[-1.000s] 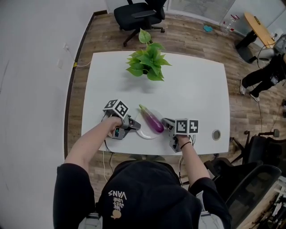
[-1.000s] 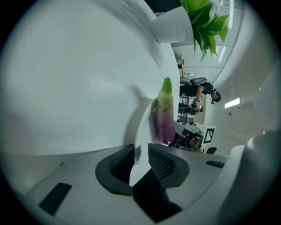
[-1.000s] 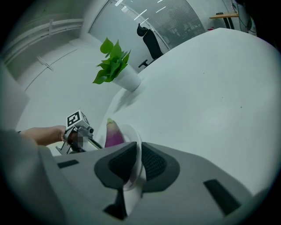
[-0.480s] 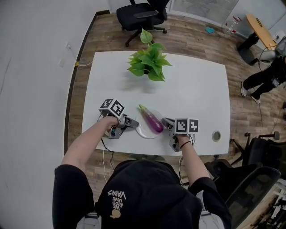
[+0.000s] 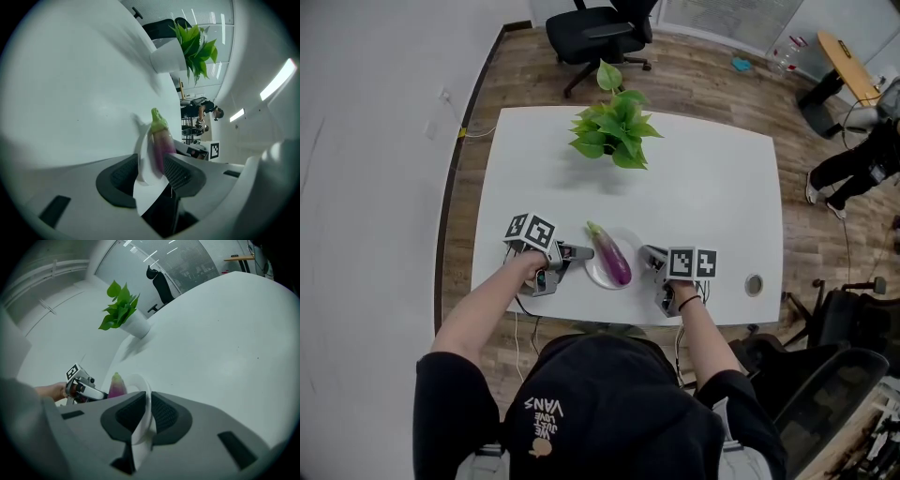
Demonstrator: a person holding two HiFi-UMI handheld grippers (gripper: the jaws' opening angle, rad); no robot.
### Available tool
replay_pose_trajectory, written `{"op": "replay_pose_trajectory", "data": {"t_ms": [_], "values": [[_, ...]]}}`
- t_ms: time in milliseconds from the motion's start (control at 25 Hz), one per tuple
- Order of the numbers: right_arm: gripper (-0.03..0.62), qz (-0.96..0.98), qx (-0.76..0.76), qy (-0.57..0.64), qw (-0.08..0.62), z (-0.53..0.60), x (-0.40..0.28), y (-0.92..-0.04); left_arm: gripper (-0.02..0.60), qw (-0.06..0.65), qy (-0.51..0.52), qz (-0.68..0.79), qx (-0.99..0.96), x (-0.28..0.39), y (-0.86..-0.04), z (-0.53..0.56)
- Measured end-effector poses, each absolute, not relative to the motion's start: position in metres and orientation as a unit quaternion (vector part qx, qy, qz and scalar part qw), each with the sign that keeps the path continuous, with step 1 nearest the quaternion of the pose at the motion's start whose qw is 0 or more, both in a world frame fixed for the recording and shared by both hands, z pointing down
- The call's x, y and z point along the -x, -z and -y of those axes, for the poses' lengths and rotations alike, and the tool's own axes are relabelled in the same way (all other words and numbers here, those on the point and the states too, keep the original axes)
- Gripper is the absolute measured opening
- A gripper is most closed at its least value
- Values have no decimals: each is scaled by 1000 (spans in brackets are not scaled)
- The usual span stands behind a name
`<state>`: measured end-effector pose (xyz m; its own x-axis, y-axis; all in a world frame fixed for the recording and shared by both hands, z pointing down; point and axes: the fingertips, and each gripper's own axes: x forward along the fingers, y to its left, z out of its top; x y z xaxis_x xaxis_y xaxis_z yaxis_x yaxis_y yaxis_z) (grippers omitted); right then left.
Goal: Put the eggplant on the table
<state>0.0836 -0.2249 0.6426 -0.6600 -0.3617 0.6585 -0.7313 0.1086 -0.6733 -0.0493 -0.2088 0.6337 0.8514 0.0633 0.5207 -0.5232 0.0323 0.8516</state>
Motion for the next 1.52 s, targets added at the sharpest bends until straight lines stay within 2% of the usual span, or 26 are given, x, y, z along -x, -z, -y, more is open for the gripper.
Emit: {"op": "replay_pose_trajectory", "data": {"t_ms": [120,240,400,800,1080,1280,1520], "values": [[42,726,-384,-546,164,226,-86,-642,158,697,-212,175,-662,52,-637,206],[84,724,-389,-548,156,228,-88,-640,158,699,-209,177,-661,52,-637,204],[87,726,-396,-542,154,228,-90,-637,158,700,-200,174,-664,51,-635,203],[87,757,-412,-488,137,225,-87,-612,158,680,-92,189,-702,53,-602,210],[87,781,-415,-454,114,221,-80,-589,157,583,10,240,-776,55,-559,231],[87,809,-422,-400,84,220,-71,-557,156,473,48,262,-840,52,-522,232],[78,861,-423,-282,8,214,-66,-489,155,323,68,295,-897,54,-470,225]]}}
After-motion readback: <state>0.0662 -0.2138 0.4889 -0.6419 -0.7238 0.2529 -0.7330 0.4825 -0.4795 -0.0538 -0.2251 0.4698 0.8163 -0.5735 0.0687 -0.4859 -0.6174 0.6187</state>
